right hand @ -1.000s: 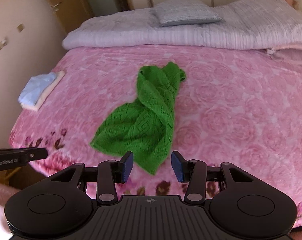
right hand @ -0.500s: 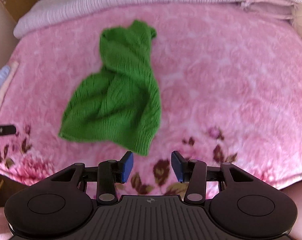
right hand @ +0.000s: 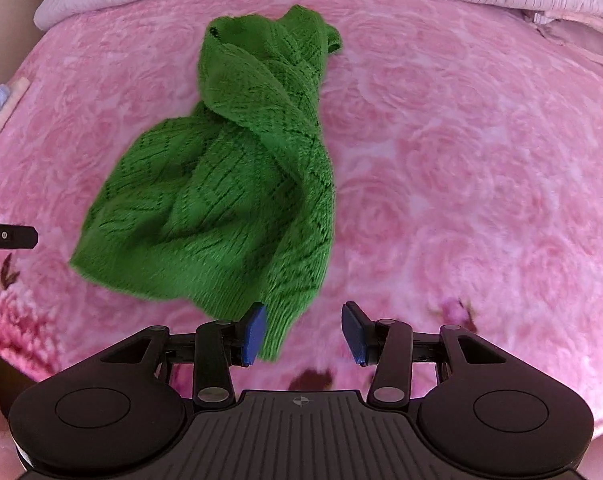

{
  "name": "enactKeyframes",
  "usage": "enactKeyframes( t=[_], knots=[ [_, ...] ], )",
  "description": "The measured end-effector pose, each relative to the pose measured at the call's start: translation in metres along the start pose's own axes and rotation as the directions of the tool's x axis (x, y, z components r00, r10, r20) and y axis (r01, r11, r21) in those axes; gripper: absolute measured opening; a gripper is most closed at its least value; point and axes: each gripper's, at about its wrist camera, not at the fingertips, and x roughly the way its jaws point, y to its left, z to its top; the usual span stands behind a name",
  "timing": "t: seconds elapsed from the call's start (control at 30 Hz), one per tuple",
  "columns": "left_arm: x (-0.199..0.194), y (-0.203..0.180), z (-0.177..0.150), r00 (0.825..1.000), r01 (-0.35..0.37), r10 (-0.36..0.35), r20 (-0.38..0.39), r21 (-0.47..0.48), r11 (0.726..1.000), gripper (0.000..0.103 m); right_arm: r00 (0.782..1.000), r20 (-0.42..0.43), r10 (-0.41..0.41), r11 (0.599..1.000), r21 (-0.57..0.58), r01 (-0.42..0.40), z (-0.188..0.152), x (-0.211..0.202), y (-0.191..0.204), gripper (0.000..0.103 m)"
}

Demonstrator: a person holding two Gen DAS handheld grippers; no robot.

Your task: Fold clothes

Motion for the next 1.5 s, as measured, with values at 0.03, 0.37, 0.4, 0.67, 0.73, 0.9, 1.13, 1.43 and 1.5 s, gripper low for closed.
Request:
enactKeyframes(
  t=[0.03, 0.37, 0.4, 0.67, 0.73, 0.9, 1.13, 1.43, 1.5],
  knots=[
    [0.006, 0.002, 0.001, 1.000, 0.001, -0.001, 0.003, -0.006, 1.000, 0.029, 1.000, 0.011, 0.007, 1.000, 0.012, -0.007, 0.000, 0.008, -0.005, 0.046],
    [0.050, 0.013, 0.002, 0.996, 0.027, -0.029, 0.089, 0.028, 0.999, 0.029, 0.972, 0.236, 0.025, 0.999, 0.026, -0.032, -0.005, 0.029, -0.044, 0.046],
    [0.049, 0.014, 0.003, 0.995, 0.033, -0.034, 0.093, 0.020, 0.999, 0.029, 0.965, 0.259, 0.032, 0.999, 0.009, -0.036, -0.001, 0.029, -0.042, 0.046],
    [0.044, 0.019, 0.019, 0.996, -0.016, 0.017, 0.088, -0.012, 1.000, 0.029, 0.951, 0.294, 0.091, 0.991, -0.117, -0.059, 0.039, 0.059, -0.014, 0.006],
    [0.040, 0.019, 0.023, 0.996, -0.037, 0.038, 0.077, -0.013, 0.999, 0.029, 0.934, 0.334, 0.124, 0.987, -0.142, -0.080, 0.045, 0.055, -0.011, 0.006],
    [0.029, 0.006, 0.028, 0.998, -0.040, 0.040, 0.056, 0.003, 0.999, 0.029, 0.838, 0.536, 0.101, 0.963, 0.159, -0.218, 0.046, -0.003, -0.078, 0.004],
    [0.038, -0.020, 0.023, 1.000, 0.006, -0.006, -0.001, 0.041, 0.999, 0.029, 0.996, 0.080, -0.047, 0.634, 0.773, -0.033, -0.028, 0.028, -0.217, 0.018],
    [0.071, -0.016, -0.007, 0.991, 0.131, -0.132, -0.007, -0.033, 0.991, 0.029, 0.988, 0.149, -0.029, 0.817, 0.573, -0.063, -0.067, 0.029, -0.183, 0.036],
    [0.075, -0.010, -0.013, 0.983, 0.181, -0.179, 0.028, -0.049, 0.982, 0.029, 0.981, 0.184, -0.052, 0.869, 0.493, -0.047, -0.072, 0.031, -0.173, 0.036]
  ],
)
